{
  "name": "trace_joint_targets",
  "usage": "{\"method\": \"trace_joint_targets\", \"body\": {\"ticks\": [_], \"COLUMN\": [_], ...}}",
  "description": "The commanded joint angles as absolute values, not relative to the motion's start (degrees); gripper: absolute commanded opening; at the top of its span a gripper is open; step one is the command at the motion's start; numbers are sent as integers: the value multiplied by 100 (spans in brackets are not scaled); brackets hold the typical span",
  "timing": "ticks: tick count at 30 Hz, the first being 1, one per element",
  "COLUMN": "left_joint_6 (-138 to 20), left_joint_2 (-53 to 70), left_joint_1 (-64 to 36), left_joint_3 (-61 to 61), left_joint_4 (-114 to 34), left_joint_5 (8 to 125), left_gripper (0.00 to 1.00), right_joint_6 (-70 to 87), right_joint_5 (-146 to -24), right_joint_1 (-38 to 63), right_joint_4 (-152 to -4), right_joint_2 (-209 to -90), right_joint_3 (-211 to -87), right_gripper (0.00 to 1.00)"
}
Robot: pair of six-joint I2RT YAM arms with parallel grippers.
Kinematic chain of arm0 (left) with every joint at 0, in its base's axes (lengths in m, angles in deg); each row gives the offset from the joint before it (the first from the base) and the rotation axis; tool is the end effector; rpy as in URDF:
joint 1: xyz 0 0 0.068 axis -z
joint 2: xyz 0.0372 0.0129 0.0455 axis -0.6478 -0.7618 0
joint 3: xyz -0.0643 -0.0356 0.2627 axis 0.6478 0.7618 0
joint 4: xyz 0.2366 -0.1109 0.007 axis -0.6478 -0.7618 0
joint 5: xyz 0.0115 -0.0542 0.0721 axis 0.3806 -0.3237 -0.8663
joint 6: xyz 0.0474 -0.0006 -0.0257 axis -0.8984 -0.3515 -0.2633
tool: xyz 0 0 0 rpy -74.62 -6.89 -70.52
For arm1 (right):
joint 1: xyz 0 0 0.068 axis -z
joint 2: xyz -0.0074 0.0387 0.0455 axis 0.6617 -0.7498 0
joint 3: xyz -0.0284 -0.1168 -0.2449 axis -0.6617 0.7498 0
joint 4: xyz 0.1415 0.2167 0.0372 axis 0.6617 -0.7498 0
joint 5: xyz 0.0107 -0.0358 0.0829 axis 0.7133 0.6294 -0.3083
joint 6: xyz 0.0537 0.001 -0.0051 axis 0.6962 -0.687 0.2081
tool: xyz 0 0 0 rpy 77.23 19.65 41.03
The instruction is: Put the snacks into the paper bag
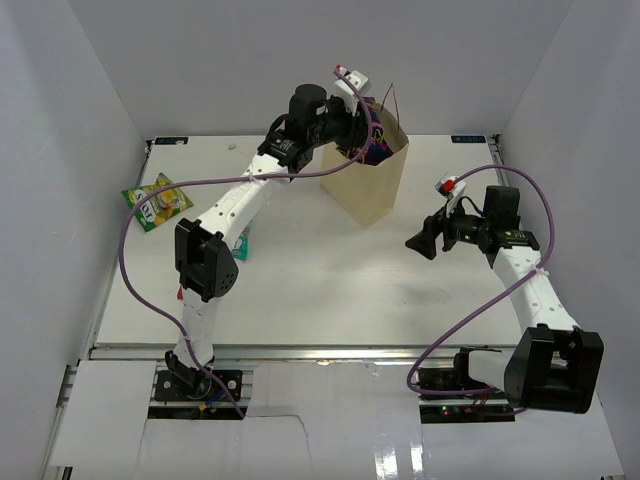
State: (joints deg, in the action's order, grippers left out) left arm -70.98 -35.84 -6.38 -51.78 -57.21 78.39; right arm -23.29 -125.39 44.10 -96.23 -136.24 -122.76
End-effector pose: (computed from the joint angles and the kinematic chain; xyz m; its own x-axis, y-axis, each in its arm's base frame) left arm 0.4066 -0.2889 0.3966 -0.1632 0.1090 -0.9806 0.8054 0.5888 -0.0686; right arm 0.2516 0.0148 0.2767 -0.3177 -0.2685 -0.9094 -0.7627 0.6421 0.0768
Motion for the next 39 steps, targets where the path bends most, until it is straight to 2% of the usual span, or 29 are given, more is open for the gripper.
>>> {"method": "trace_joint_targets", "body": {"ticks": [1, 2, 3, 6, 7, 13, 23, 26, 27, 30, 34, 36, 39], "left_joint_6": [-7288, -7288, -7271, -7235, -7218, -7183, -6902, -6612, -6498, -5787, -4576, -4318, -4063], "left_joint_2": [-2945, -2936, -2928, -2875, -2857, -2690, -2234, -1646, -1453, -592, 419, 1008, 1799], "left_joint_1": [-566, -558, -540, -531, -531, -522, -522, -548, -566, -750, -1224, -1488, -1638], "left_joint_3": [-5269, -5269, -5269, -5243, -5199, -5050, -4392, -3558, -3294, -1856, -554, -86, 758], "left_joint_4": [-5128, -5128, -5128, -5137, -5145, -5145, -5050, -4786, -4733, -4758, -5345, -5549, -5725], "left_joint_5": [7831, 7823, 7770, 7683, 7673, 7551, 6928, 6321, 5980, 5373, 5326, 5327, 5265], "left_gripper": [36, 42, 54, 70, 72, 78, 79, 79, 82, 86, 86, 87, 87], "right_joint_6": [-2288, -2288, -2288, -2288, -2288, -2288, -2569, -2350, -2323, -2366, -2394, -2306, -2183], "right_joint_5": [-12667, -12667, -12667, -12675, -12676, -12693, -12869, -12685, -12632, -12116, -10719, -9912, -9328], "right_joint_1": [4450, 4450, 4450, 4450, 4450, 4450, 4441, 4433, 4415, 4152, 3082, 2817, 2614], "right_joint_4": [-9427, -9427, -9436, -9427, -9427, -9419, -9550, -9287, -9278, -9532, -9770, -9788, -9910], "right_joint_2": [-13549, -13549, -13558, -13558, -13558, -13576, -13541, -13549, -13662, -13943, -14409, -14822, -15499], "right_joint_3": [-12204, -12204, -12204, -12204, -12204, -12204, -12494, -12906, -13055, -13749, -15004, -15445, -16315], "right_gripper": [90, 89, 89, 89, 89, 89, 90, 90, 89, 85, 84, 84, 84]}}
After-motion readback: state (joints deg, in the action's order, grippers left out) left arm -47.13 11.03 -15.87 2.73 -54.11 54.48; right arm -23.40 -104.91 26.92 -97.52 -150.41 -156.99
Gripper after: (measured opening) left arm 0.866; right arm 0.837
